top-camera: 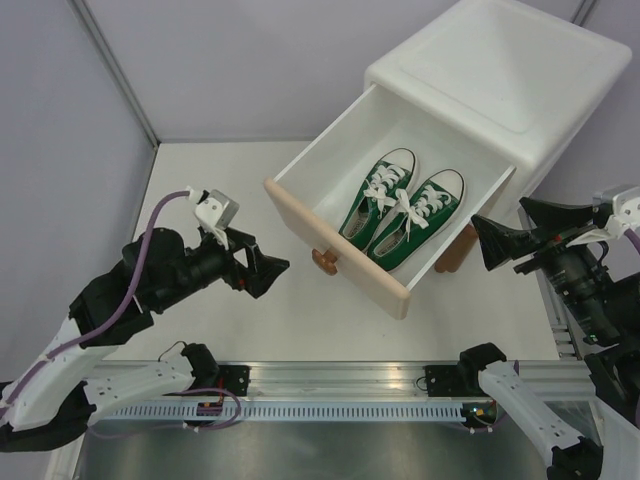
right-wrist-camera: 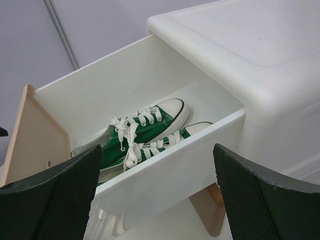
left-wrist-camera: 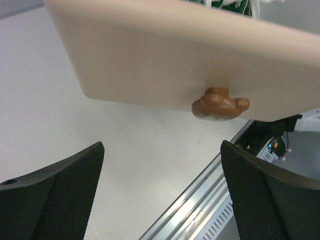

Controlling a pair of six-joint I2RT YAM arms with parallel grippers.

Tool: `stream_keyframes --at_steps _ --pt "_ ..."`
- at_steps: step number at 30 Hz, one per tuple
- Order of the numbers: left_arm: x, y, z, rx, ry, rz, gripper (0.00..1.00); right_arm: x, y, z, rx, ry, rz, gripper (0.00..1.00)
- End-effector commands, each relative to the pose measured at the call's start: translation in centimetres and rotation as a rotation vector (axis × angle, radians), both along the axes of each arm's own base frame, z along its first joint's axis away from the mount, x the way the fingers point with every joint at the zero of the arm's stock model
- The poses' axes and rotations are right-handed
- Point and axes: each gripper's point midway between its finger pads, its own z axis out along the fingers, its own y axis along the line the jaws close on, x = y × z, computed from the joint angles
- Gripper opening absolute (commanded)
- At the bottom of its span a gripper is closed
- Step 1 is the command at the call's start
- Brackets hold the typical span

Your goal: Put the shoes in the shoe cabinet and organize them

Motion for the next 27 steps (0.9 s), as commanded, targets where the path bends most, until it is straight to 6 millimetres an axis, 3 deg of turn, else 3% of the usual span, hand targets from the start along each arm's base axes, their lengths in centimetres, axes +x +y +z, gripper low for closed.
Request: stream_keyframes --at_steps 1,6,8,21,27 --pt "-1.1 -1.1 -2.3 0.023 0.037 -0.083 1.00 -0.6 -0.9 0.9 0.019 -0.032 -0.036 0.95" --pt "-1.2 -2.7 -5.1 0.058 0.106 -0.133 1.00 -0.7 -1.2 0.4 0.024 -0.024 -0.050 0.95" --pt "-1.4 -3.7 -5.2 0.038 0.118 -0.166 1.00 -0.8 -1.2 0.2 0.028 -0.022 -0.051 0.95" --pt "-0.6 -7.8 -3.2 -0.058 0.073 -0.231 0.95 -0.5 -1.3 0.1 0.023 -0.018 -0.061 0.95" --pt "-0.7 -9.3 -2.7 -0.063 0.075 -0.230 0.82 -0.3 -1.2 0.0 0.022 -0.015 -0.061 0.95"
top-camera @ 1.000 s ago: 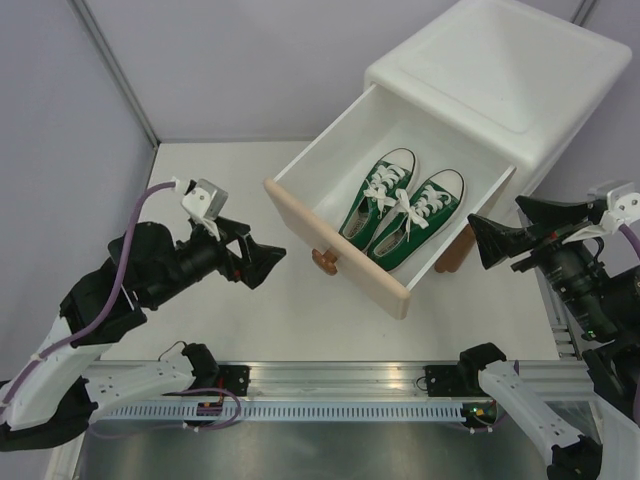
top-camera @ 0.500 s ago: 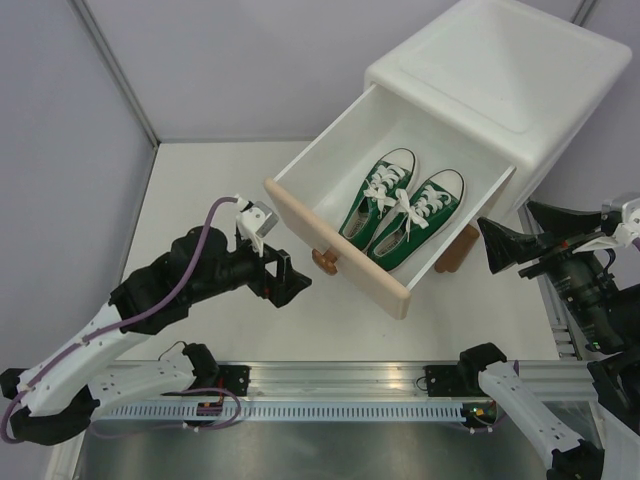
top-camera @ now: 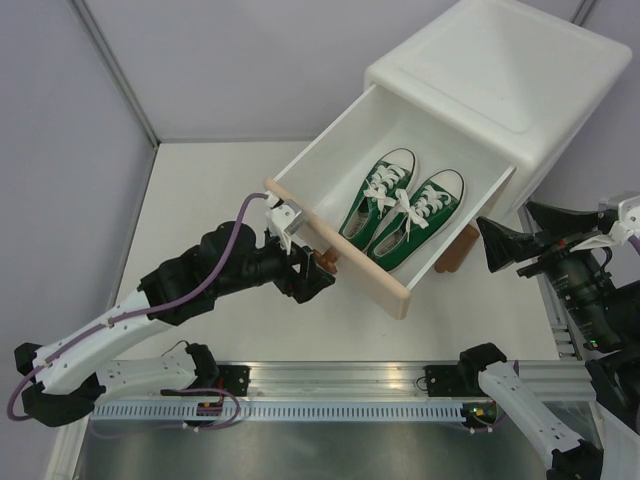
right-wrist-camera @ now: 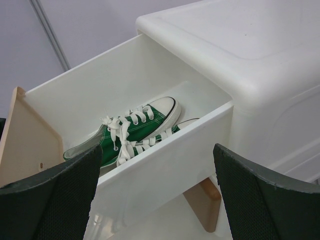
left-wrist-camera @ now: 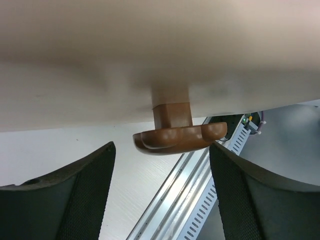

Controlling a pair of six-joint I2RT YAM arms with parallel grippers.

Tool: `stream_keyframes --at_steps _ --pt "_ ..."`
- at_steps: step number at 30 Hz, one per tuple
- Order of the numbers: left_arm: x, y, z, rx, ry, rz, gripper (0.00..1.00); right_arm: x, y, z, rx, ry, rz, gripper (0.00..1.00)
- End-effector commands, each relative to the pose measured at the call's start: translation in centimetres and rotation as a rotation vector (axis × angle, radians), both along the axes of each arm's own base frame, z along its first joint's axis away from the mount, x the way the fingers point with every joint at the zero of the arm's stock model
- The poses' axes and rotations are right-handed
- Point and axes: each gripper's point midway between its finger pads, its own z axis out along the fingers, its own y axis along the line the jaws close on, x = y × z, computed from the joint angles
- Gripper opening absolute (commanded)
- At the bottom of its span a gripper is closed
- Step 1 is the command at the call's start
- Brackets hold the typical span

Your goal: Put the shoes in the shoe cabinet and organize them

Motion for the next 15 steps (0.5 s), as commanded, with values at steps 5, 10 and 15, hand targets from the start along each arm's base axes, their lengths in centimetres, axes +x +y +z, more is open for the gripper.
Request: stream_keyframes --at_steps 5,10,15 --pt "-0.1 -1.2 6.1 -0.153 -0.058 0.004 0.63 0.1 -0.1 0.2 0.006 -0.012 -0.008 0.95" --pt "0.0 -1.6 7.6 -0.174 -0.071 -0.006 0.50 0.1 -0.2 0.1 0.003 -0.012 -0.010 0.95" --pt "0.3 -2.6 9.2 -0.190 -0.088 -0.020 0.48 -0.1 -0.4 0.1 0.002 -0.020 -0.016 0.95"
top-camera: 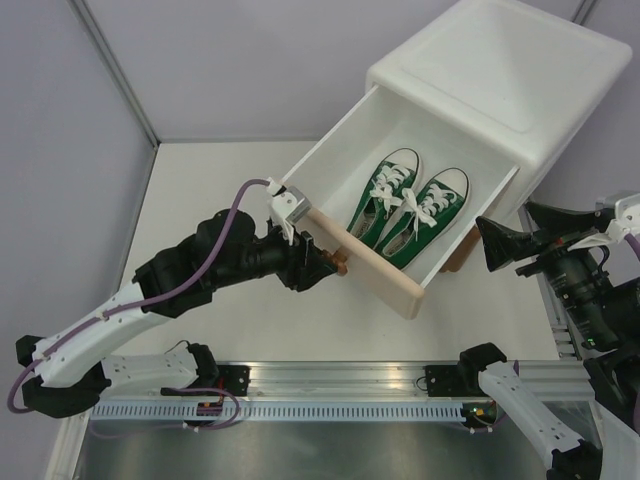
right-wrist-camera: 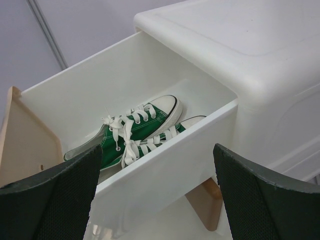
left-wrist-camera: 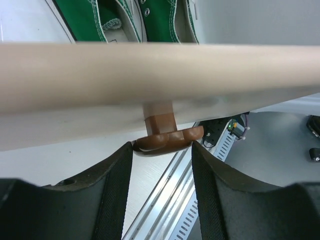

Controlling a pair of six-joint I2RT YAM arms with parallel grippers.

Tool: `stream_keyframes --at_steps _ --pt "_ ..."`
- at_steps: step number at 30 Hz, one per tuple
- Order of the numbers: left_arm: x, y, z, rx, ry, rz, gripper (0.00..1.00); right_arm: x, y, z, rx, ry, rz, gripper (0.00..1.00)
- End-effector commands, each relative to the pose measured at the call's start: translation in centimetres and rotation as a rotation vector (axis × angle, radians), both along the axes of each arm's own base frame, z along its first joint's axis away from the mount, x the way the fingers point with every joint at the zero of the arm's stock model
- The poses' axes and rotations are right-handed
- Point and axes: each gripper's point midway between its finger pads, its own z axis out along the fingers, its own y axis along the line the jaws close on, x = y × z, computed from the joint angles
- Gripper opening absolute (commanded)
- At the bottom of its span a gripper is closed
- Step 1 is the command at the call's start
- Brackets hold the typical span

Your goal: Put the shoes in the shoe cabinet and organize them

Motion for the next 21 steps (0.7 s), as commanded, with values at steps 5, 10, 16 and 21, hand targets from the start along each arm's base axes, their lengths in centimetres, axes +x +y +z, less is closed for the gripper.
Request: stream_keyframes --at_steps 5,10,16,21 --pt "2.2 -1.2 7.9 -0.184 -0.153 0.066 0.51 -0.5 -0.6 0.3 -0.008 -0.027 -0.019 0.95" --pt "3.1 -2.8 8.1 -0.172 -0.152 0.061 0.51 -0.6 -0.6 0.4 -0.011 -0.036 -0.019 0.95" --pt "4.2 -3.0 9.6 -0.196 -0.175 0.114 0.54 -1.0 -0.8 0.5 -0.025 -0.044 -0.022 0.95" --pt "5.0 -3.8 11.3 -0.235 -0.220 0.126 0.54 -1.0 -0.8 0.5 -0.021 -0.046 -0.022 0.95"
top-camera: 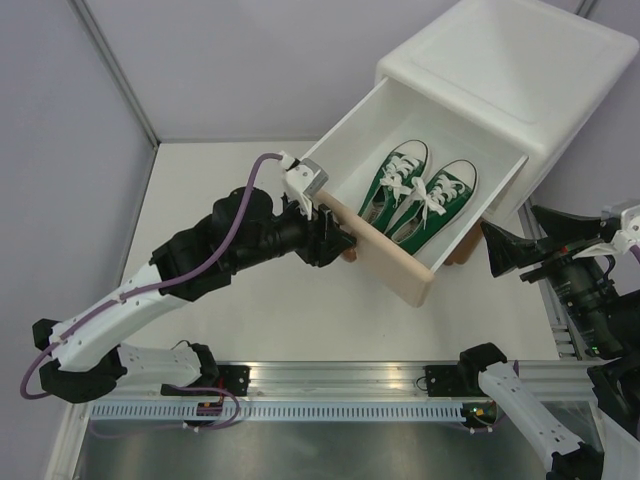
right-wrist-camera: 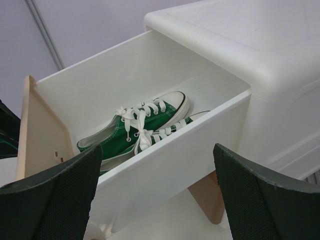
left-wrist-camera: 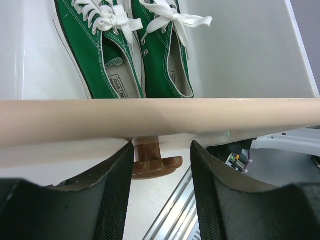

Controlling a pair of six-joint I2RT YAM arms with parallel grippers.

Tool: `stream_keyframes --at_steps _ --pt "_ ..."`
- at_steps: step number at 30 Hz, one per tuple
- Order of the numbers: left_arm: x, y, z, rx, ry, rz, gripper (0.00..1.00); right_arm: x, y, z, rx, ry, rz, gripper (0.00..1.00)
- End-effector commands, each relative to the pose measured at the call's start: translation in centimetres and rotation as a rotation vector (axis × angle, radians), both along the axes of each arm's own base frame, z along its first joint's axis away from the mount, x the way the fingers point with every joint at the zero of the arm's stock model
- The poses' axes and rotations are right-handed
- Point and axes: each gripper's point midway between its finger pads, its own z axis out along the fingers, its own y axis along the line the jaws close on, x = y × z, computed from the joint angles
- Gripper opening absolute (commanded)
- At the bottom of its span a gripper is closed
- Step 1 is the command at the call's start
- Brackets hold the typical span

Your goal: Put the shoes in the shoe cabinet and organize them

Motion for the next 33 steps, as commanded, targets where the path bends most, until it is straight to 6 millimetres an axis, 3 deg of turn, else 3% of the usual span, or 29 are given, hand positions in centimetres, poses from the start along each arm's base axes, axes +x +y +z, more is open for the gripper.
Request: stream_keyframes --at_steps 1,7,16,25,33 --pt "2.0 -0.7 7.5 -0.191 -0.173 0.059 0.54 -0.2 -0.3 0.4 -0.001 -0.021 -0.011 0.95" --pt "3.5 -2.6 7.9 -0.197 -0.190 0.078 0.57 -0.4 -0.3 0.6 -0.008 -0.022 -0.006 0.95" --pt "6.1 -3.7 10.2 -0.248 -0.284 0.165 0.62 -1.0 -0.3 0.9 -0.013 -0.025 0.003 0.95" --pt "8.0 -7.0 9.2 -0.187 -0.315 0.147 0.67 -1.3 -0.3 1.2 -0.020 -0.030 0.012 0.95" --pt "8.7 -9.1 10.2 -0.206 -0.339 0.126 0.69 -1.5 -0.2 1.3 -0.018 -0.032 0.019 0.95"
